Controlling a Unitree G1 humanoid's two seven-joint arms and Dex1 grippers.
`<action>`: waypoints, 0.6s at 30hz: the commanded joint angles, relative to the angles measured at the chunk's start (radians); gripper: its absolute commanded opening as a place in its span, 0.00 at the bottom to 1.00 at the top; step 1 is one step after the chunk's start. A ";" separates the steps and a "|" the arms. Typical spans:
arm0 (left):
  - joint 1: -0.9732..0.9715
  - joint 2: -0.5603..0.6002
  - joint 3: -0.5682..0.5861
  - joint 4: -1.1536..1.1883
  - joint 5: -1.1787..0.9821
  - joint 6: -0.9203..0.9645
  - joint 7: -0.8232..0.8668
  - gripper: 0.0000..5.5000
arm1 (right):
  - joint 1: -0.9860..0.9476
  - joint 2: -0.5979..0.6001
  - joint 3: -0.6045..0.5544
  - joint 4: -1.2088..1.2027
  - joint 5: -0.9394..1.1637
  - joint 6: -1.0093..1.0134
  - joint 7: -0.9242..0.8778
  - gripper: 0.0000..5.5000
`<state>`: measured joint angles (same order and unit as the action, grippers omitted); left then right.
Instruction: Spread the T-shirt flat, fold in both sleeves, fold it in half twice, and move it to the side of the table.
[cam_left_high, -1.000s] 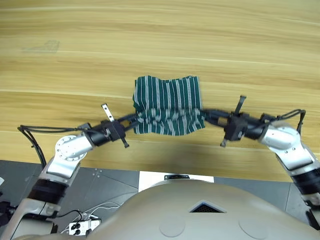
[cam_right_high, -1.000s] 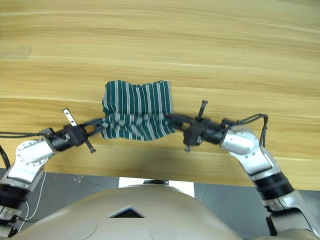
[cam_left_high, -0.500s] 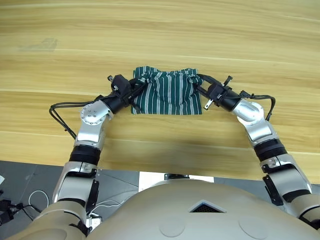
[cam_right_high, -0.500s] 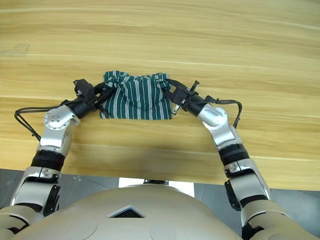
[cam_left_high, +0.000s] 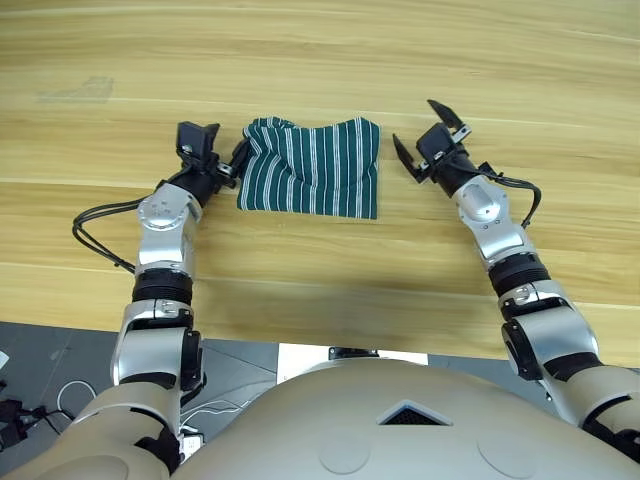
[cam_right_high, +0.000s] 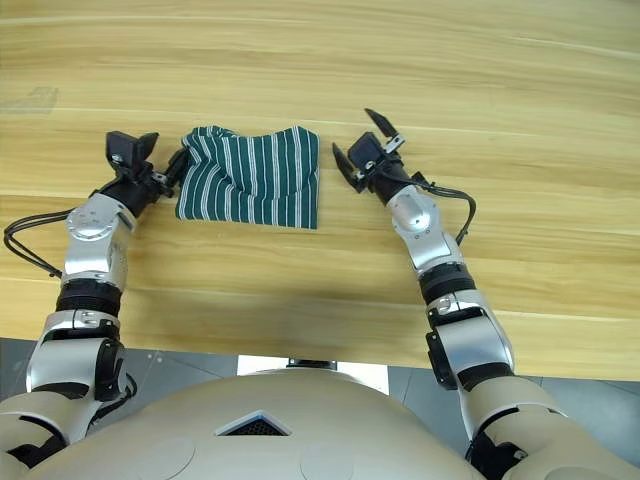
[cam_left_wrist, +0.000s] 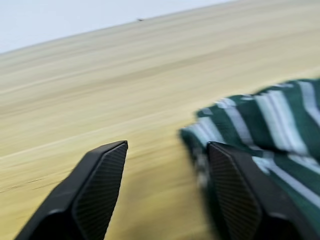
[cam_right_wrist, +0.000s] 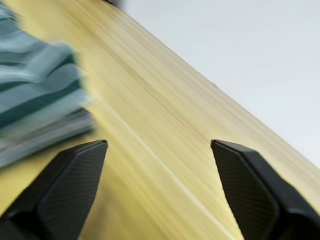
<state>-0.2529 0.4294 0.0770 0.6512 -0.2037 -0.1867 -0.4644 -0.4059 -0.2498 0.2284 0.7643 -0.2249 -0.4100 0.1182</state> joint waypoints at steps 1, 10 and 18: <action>0.048 -0.002 0.064 -0.077 -0.023 -0.005 0.029 0.56 | 0.028 0.001 -0.031 -0.064 0.009 0.020 -0.017 0.81; 0.155 -0.204 0.128 -0.424 -0.233 -0.086 -0.012 0.56 | 0.154 0.087 0.181 -0.536 0.008 0.087 0.229 0.81; 0.114 -0.297 0.141 -0.378 -0.225 -0.071 0.055 0.56 | -0.136 0.230 0.182 0.032 -0.042 0.072 0.167 0.81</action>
<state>-0.1171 0.1502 0.2252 0.2647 -0.4355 -0.2643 -0.4188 -0.4633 -0.0563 0.4294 0.6455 -0.2590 -0.3444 0.3139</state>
